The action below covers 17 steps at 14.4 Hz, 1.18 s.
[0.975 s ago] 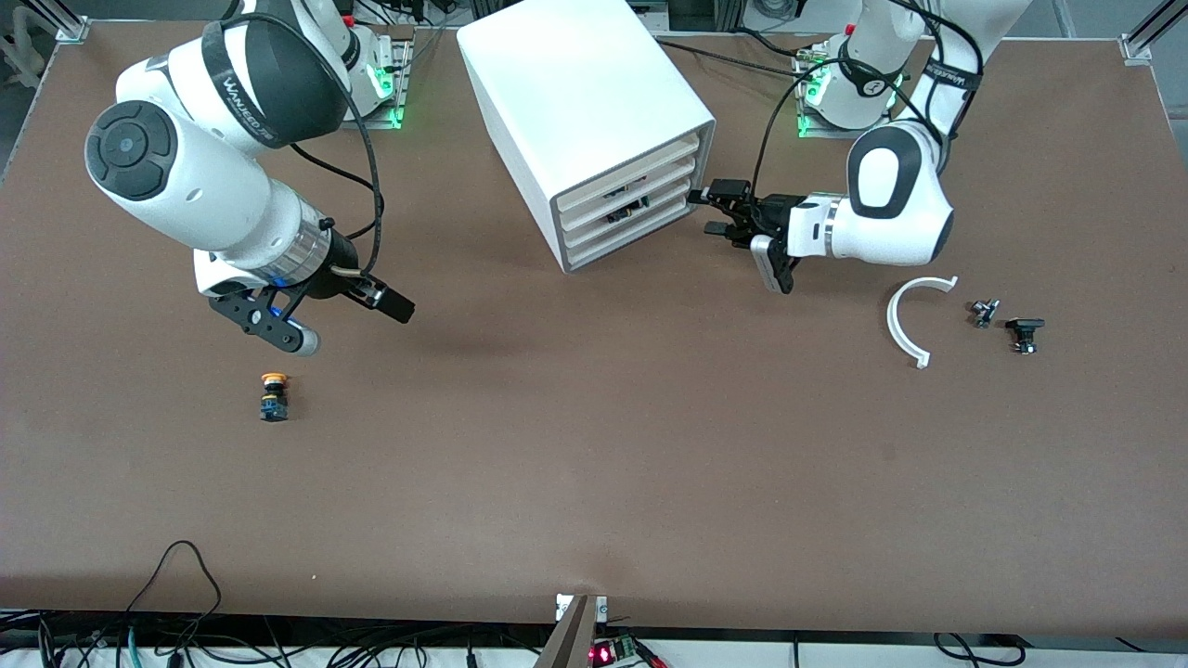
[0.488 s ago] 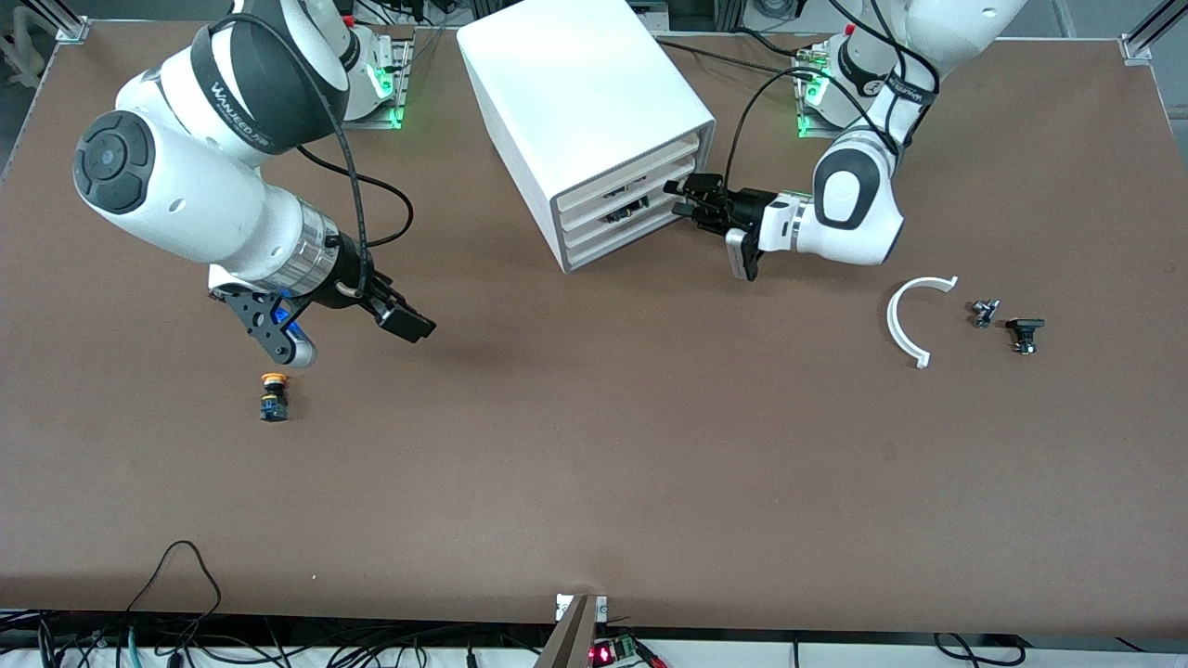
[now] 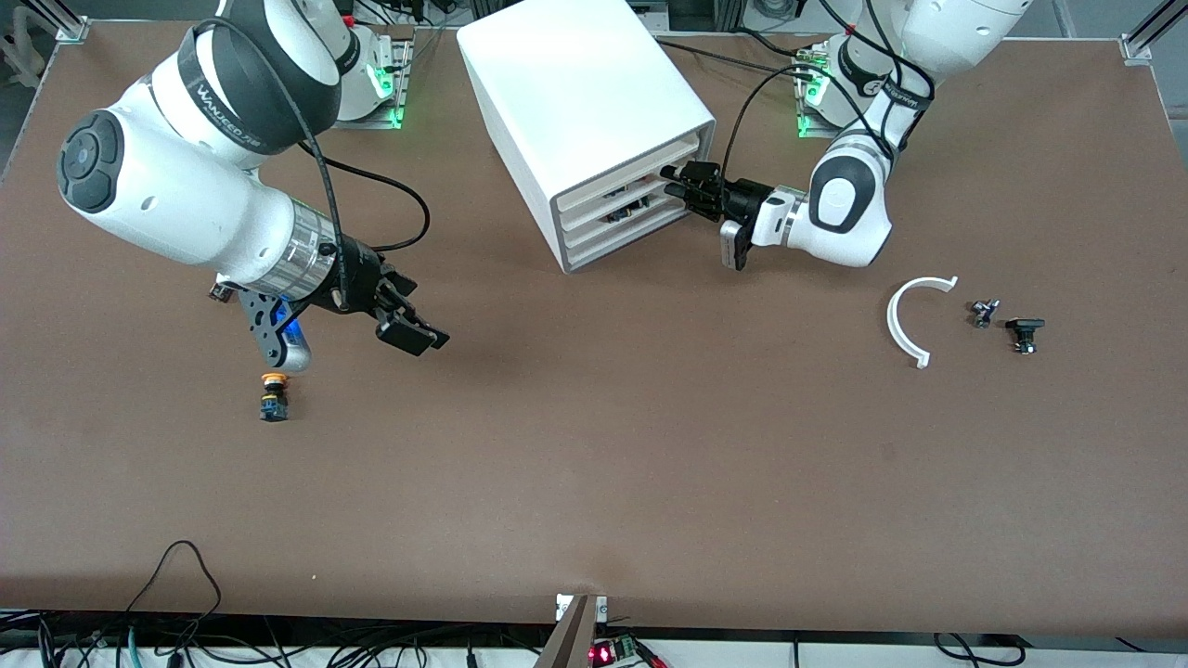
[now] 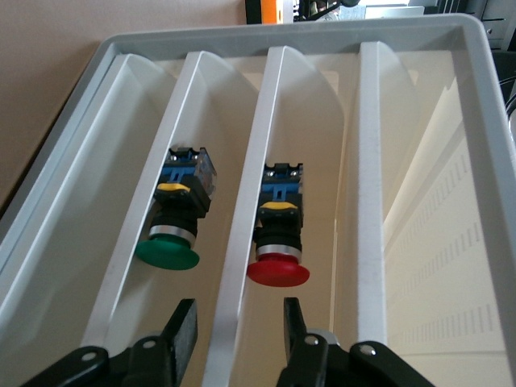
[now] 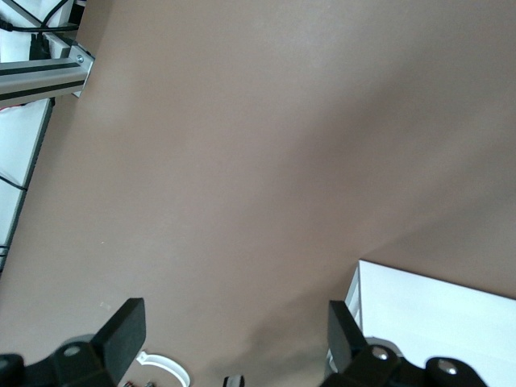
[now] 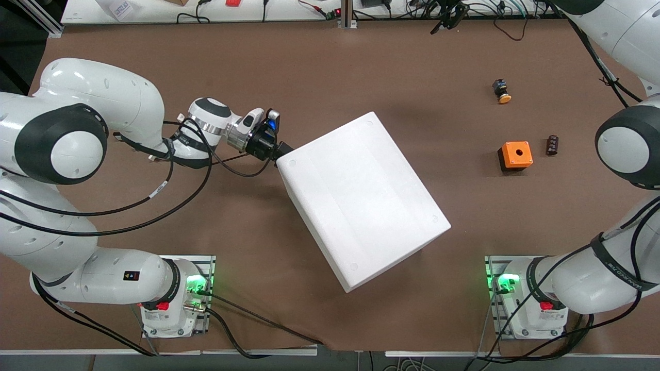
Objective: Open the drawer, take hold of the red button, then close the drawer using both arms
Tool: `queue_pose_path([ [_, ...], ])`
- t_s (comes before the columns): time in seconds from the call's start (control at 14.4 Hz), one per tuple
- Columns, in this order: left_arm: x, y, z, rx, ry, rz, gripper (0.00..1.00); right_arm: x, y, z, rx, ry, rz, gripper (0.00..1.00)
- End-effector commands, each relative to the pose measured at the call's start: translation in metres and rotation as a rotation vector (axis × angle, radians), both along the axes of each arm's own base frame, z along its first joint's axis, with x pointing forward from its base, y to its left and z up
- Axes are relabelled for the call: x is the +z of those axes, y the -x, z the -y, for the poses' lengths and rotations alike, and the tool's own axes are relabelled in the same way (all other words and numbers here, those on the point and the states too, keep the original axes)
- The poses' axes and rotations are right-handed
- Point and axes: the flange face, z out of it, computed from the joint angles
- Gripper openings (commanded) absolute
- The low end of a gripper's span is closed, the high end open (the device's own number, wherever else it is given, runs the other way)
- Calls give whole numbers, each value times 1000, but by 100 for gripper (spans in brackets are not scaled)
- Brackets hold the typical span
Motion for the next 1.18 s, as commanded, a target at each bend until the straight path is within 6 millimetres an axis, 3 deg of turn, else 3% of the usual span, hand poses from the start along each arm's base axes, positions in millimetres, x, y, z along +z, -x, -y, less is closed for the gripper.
queue_pose_path([
  [0.0, -9, 5, 1, 13, 53, 13, 35, 8, -6, -6, -61, -59, 2, 100],
  [0.21, -11, 6, 2, 11, 53, 8, 0, 12, -11, -9, -133, -101, 12, 100],
  [0.56, -7, -6, -5, 38, 58, 5, 0, 9, -11, -26, -162, -153, 9, 100],
  [0.84, 5, -44, -27, 102, 39, 9, 0, 3, -7, -62, -204, -180, 41, 100],
  [1.11, 0, -92, -54, 129, 8, 46, 0, -9, 12, -111, -196, -182, 38, 100],
])
